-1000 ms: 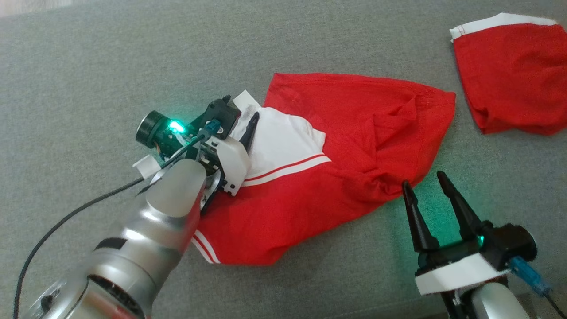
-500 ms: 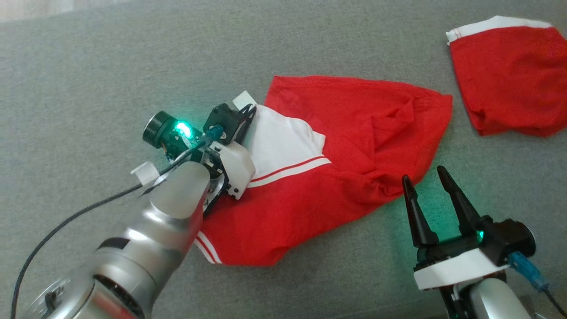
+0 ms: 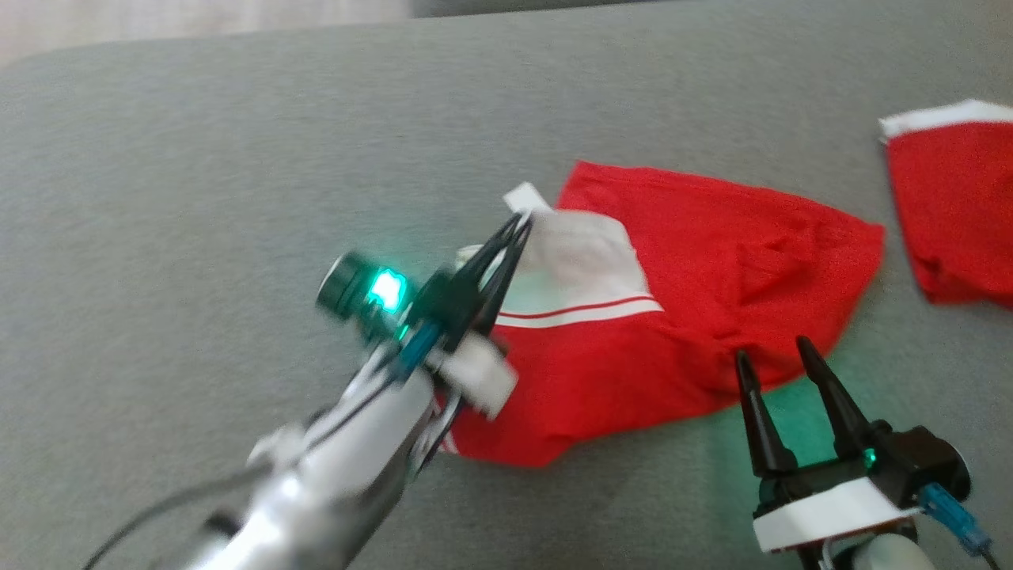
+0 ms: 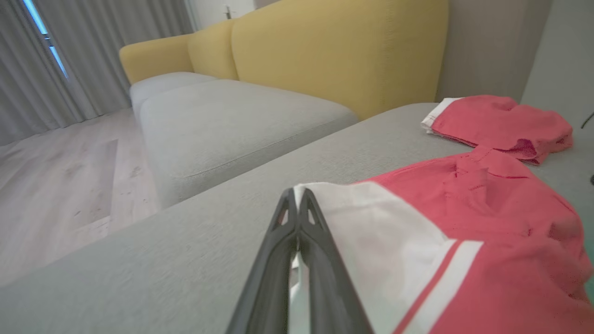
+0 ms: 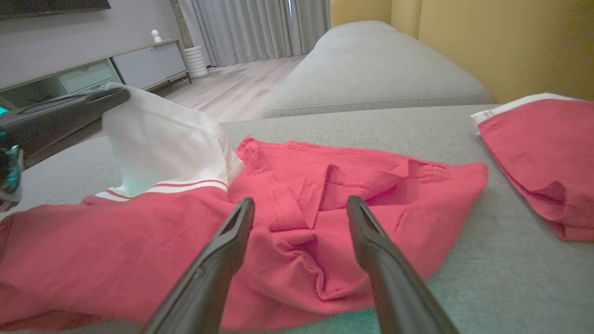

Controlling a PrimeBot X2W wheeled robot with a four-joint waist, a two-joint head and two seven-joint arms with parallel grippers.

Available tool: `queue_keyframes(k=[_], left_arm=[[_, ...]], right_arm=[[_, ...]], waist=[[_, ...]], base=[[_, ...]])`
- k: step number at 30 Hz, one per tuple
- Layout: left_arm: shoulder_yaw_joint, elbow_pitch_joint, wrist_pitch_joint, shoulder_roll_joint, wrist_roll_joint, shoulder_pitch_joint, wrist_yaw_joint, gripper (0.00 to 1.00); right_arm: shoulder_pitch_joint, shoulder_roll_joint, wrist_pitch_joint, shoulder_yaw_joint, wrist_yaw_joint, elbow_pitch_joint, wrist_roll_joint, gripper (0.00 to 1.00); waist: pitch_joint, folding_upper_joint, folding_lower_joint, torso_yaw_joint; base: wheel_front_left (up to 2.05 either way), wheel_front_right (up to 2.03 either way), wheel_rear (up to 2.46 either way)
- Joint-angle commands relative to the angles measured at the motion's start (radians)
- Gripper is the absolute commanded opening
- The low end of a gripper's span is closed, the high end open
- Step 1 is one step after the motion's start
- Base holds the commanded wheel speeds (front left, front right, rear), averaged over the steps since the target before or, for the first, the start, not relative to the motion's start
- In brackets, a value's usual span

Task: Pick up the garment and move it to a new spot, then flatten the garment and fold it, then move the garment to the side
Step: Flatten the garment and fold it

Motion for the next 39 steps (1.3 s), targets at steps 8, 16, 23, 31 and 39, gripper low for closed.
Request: queue_keyframes(k=[8,16,23,31,39], left_arm=[[0.077,-0.404,0.026,0.231,-0.001,0.250,0.176,0.00],[0.170,-0.645,0.081,0.422,-0.044,0.430,0.316,0.00],[0.236,-0.717,0.075,0.493,-0.082,0.498,0.371,0.00],[0.196,-0.824,0.076,0.464,-0.178,0.536,0.256,0.00],[0.137,-0.805,0.089,0.438,-0.182,0.540,0.205,0.00]], right_arm=[[0.007,-0.027,-0.011,-0.014,-0.001,-0.038,0.001,1.00],[0.022,-0.040,-0.011,-0.014,-0.001,-0.022,0.006,1.00],[0.041,-0.041,-0.011,-0.011,-0.001,-0.005,0.009,1.00],[0.054,-0.039,-0.011,-0.012,-0.001,0.016,0.010,1.00],[-0.055,-0.072,0.037,-0.048,-0.001,0.100,0.090,1.00]], waist=[[-0.044,0.0000,0.0001,0.134],[-0.077,0.0000,0.0001,0.165],[-0.101,0.0000,0.0001,0.151],[-0.131,0.0000,0.0001,0.151],[-0.121,0.0000,0.0001,0.181]], base=[[0.00,0.00,0.00],[0.00,0.00,0.00],[0.00,0.00,0.00],[0.00,0.00,0.00],[0.00,0.00,0.00]])
